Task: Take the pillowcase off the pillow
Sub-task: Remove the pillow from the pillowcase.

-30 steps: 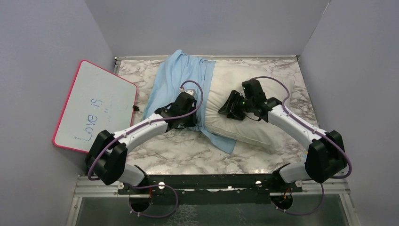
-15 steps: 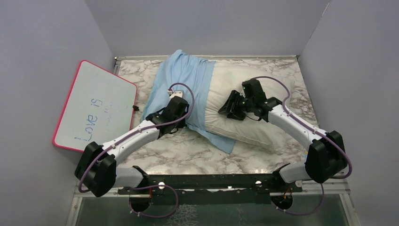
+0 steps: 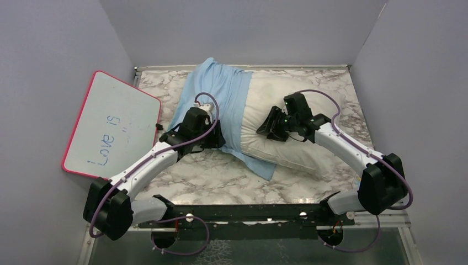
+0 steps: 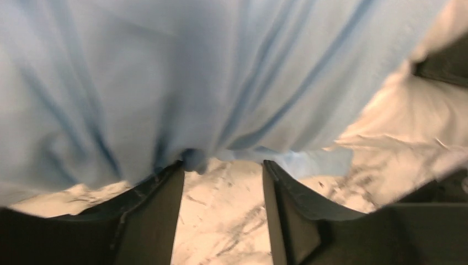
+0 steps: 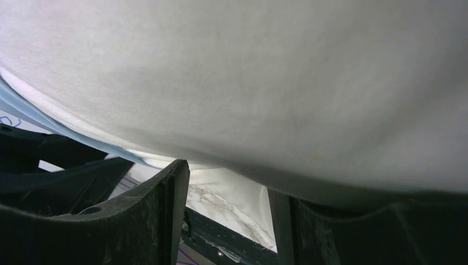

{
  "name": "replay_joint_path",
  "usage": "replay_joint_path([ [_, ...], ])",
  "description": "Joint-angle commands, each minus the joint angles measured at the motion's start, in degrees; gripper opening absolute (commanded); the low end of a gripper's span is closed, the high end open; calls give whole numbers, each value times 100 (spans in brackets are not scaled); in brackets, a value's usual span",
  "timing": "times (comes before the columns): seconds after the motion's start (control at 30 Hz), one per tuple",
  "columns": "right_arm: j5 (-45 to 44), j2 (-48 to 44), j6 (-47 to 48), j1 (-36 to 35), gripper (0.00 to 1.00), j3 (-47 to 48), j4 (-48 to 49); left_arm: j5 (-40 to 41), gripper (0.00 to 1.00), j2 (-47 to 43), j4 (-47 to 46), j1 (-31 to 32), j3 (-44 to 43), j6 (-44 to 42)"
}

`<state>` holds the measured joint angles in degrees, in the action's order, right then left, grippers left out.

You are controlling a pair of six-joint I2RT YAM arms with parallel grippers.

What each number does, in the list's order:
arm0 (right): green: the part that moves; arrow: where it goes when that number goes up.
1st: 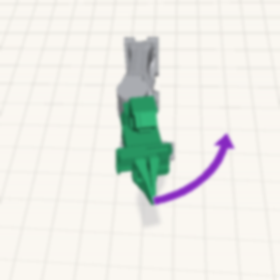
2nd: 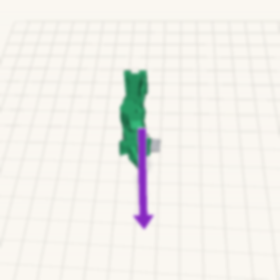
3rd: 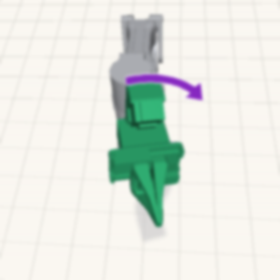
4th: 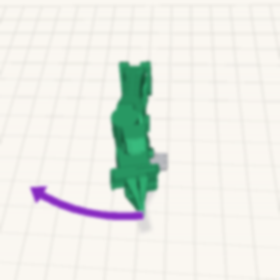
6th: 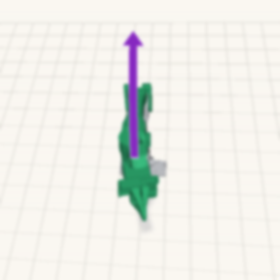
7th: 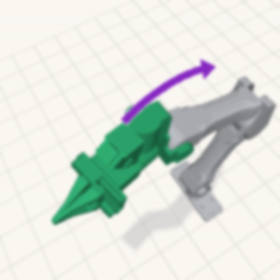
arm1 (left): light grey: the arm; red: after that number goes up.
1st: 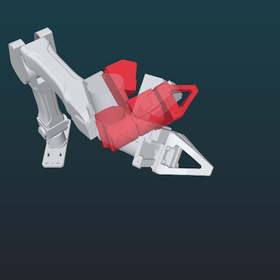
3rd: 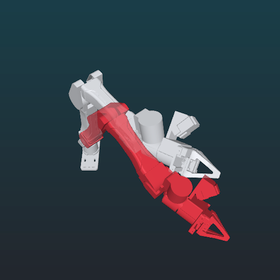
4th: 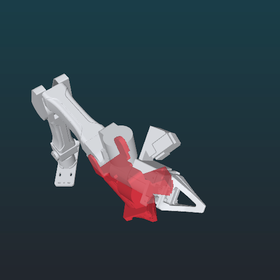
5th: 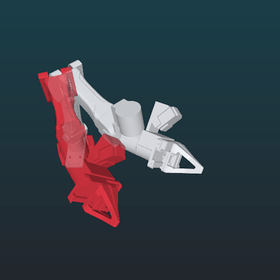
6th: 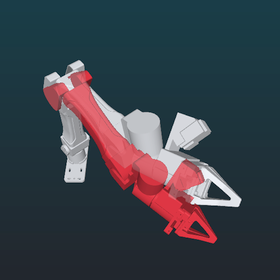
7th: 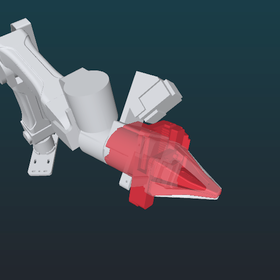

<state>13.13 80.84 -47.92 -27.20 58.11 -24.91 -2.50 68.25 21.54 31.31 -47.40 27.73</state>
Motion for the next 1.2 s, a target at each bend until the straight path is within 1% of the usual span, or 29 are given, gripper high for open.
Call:
replay_joint_path([
  [0.0, -539, 151, 80, 136, 59, -137, -759, -1662, 62, 10, -191, 2, 53, -2],
  [0.1, -514, 134, 23, 130, 59, -244, -680, -2248, 69, -60, -459, 13, 228, 260],
  [0.17, -469, 174, 8, 136, 59, -259, -649, -2631, 70, -66, -644, 60, 346, 431],
  [0.27, -373, 255, 4, 136, 59, -250, -619, -2803, 70, 4, -819, 200, 494, 631],
  [0.33, -319, 269, -21, 136, 59, -263, -568, -2688, 70, 41, -1059, 286, 689, 861],
  [0.43, -274, 247, -29, 136, 59, -269, -546, -2305, 70, 34, -1467, 351, 1001, 1278],
  [0.57, -332, 178, -24, 136, 59, -280, -602, -1787, 70, 54, -2398, 349, 1417, 1887],
  [0.63, -331, 154, -24, 136, 59, -294, -624, -1709, 70, 210, -2801, 349, 1489, 2094],
  [0.73, -322, 119, -24, 136, 59, -314, -634, -1657, 70, 561, -3250, 349, 1475, 2223],
  [0.87, -345, 93, -24, 135, 59, -311, -664, -1550, 70, 848, -3581, 349, 1386, 2248],
  [0.9, -350, 89, -30, 136, 59, -310, -662, -1493, 68, 915, -3656, 349, 1399, 2297],
  [1.0, -357, 77, -33, 136, 59, -316, -680, -1251, 45, 1004, -3745, 349, 1461, 2382],
  [1.1, -390, 48, -6, 136, 59, -294, -714, -844, 7, 885, -3541, 349, 1559, 2372],
  [1.13, -435, 41, 24, 132, 59, -285, -728, -542, 1, 800, -3308, 349, 1558, 2353],
  [1.17, -529, 27, 62, 136, 59, -254, -784, -289, 0, 685, -3030, 349, 1533, 2275],
])
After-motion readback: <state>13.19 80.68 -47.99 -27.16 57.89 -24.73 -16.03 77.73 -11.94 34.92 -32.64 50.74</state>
